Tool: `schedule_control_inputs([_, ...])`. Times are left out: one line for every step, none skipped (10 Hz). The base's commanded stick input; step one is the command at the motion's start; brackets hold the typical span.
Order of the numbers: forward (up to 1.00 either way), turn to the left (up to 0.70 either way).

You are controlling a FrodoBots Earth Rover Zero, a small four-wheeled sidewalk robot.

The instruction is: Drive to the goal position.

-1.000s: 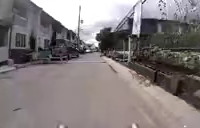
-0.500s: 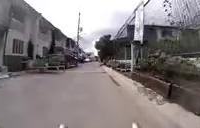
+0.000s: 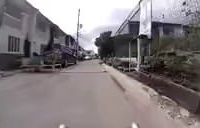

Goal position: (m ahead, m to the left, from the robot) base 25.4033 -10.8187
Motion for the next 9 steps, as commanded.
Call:
schedule_control_inputs([1.0,0.29])
schedule_control_inputs([1.0,0.32])
schedule_control_inputs([1.0,0.17])
schedule_control_inputs([1.0,0.03])
schedule_control_inputs([1.0,0.02])
schedule_control_inputs([1.0,0.02])
schedule_control_inputs([1.0,0.02])
schedule_control_inputs([1.0,0.02])
schedule_control_inputs([1.0,0.02])
